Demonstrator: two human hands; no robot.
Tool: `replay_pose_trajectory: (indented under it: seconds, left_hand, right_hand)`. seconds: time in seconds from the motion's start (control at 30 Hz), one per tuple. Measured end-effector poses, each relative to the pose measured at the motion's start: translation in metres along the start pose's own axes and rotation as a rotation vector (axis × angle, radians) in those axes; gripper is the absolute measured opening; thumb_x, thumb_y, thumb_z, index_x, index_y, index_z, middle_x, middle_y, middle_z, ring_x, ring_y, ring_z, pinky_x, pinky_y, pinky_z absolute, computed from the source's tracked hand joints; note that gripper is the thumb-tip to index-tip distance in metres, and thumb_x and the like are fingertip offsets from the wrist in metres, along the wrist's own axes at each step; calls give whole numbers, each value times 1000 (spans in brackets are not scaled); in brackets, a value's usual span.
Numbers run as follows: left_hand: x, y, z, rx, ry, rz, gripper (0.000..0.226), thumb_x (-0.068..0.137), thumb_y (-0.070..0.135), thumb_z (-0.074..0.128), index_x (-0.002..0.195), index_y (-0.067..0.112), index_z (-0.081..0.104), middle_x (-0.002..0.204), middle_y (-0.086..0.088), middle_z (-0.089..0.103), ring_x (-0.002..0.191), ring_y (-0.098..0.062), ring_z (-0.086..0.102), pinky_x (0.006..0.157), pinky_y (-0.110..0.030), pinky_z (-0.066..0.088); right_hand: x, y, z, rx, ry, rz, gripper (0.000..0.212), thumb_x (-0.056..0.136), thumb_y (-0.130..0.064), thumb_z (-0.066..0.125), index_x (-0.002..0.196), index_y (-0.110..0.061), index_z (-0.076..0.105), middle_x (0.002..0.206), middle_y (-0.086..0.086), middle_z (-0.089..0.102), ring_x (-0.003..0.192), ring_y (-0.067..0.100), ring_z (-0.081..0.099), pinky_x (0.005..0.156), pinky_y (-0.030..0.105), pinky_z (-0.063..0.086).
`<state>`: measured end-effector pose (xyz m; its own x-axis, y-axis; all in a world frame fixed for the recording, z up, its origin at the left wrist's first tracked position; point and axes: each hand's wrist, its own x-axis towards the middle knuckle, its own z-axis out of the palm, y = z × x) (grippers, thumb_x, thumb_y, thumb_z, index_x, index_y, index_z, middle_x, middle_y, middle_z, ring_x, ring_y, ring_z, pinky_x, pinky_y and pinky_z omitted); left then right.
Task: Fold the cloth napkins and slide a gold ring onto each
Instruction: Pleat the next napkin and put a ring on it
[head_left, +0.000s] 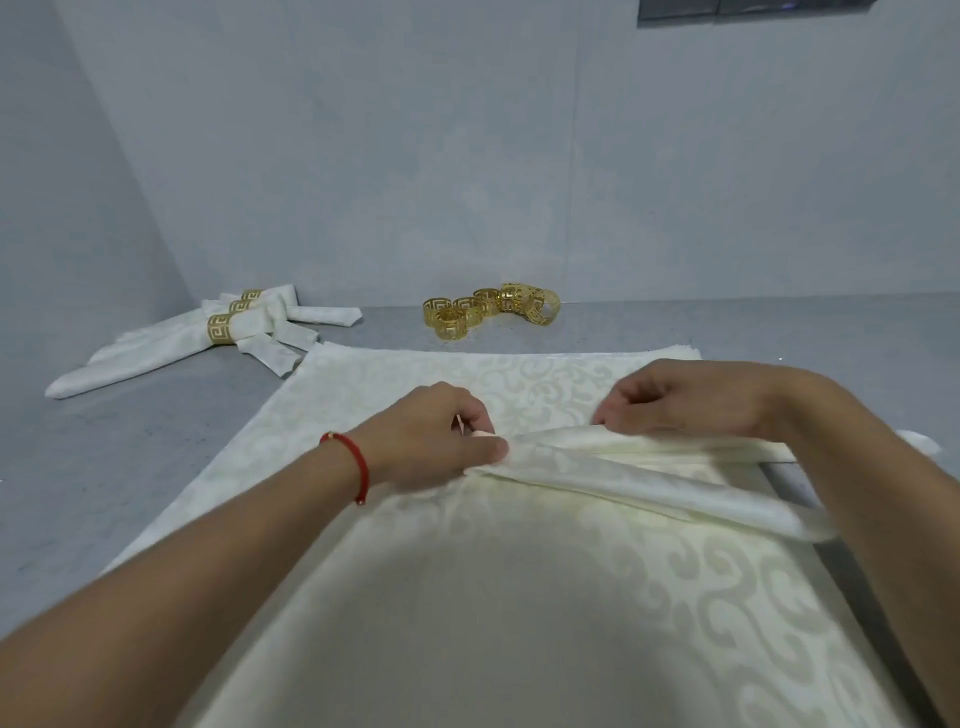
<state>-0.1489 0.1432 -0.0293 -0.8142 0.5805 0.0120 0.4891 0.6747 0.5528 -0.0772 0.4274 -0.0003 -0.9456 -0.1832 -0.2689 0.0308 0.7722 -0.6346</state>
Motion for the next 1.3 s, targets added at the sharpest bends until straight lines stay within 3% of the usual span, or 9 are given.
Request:
replay_pose_trajectory:
  seconds: [0.1, 0.27, 0.47, 0.57, 0.67, 0.77, 1.0, 1.13, 1.3]
  left_hand:
    - [-2, -6, 9, -49, 66, 17, 25, 83, 47, 73, 71, 25, 68, 72, 15, 58, 58, 2, 50, 57, -13, 38]
    - [-3, -5, 17, -53, 100, 53, 24, 85, 45, 71, 72, 26, 63, 80, 13, 56, 65, 1, 49, 63, -18, 37]
    - [-8, 1, 27, -59, 218, 80, 25, 82, 37, 71, 69, 22, 56, 82, 6, 57, 72, -9, 52, 67, -22, 42]
    - [-8, 0, 30, -57, 237, 97, 25, 81, 36, 70, 70, 19, 55, 82, 5, 56, 73, -11, 53, 67, -25, 41]
    - [-7, -1, 30, -54, 222, 90, 24, 81, 37, 69, 70, 21, 55, 81, 7, 54, 73, -9, 52, 66, -23, 38]
    - [-5, -3, 28, -68, 202, 83, 22, 80, 37, 70, 70, 23, 57, 80, 9, 54, 73, -7, 51, 67, -23, 39]
    - [-6, -5, 24, -136, 158, 60, 26, 83, 39, 73, 76, 16, 66, 73, 11, 56, 66, -3, 50, 61, -18, 37]
    - [-1, -6, 12, -184, 23, 1, 26, 84, 43, 75, 76, 19, 73, 54, 19, 54, 53, 3, 49, 58, -16, 40]
    - [8, 5, -7, -111, -179, -116, 42, 87, 54, 68, 74, 14, 71, 75, 6, 68, 77, -15, 63, 80, -26, 53]
  right_hand:
    - [-5, -7, -9, -262, -18, 175, 36, 95, -53, 63, 85, -18, 65, 76, -15, 58, 70, 6, 54, 78, 25, 43]
    - [4, -42, -1, -579, -35, 338, 41, 84, -55, 66, 101, -19, 74, 103, 1, 75, 98, 23, 72, 92, 41, 56]
    - [11, -61, 15, -733, 40, 195, 10, 92, -32, 65, 97, -32, 57, 93, -7, 58, 83, 15, 60, 62, 30, 43]
    - [5, -71, 2, -558, -68, 217, 12, 93, -30, 64, 90, -28, 76, 91, -4, 73, 77, 16, 69, 68, 31, 55]
    - [-2, -75, -23, -81, -309, 284, 30, 95, 0, 52, 111, -4, 77, 105, 13, 76, 87, 20, 70, 82, 33, 55]
    - [-4, -72, -32, -144, -414, 195, 31, 96, 3, 61, 122, -9, 74, 106, 14, 74, 100, 20, 72, 88, 34, 57]
    - [14, -53, -9, -256, -96, 102, 32, 88, -49, 76, 80, -19, 71, 65, 5, 62, 62, 16, 55, 72, 29, 44]
    - [20, -38, 2, -177, 52, 34, 38, 87, -52, 74, 76, -17, 64, 74, 1, 57, 67, 14, 52, 68, 29, 49]
    - [22, -26, 21, -71, 159, -1, 38, 86, -45, 79, 75, -12, 62, 64, 0, 54, 56, 13, 50, 64, 30, 43]
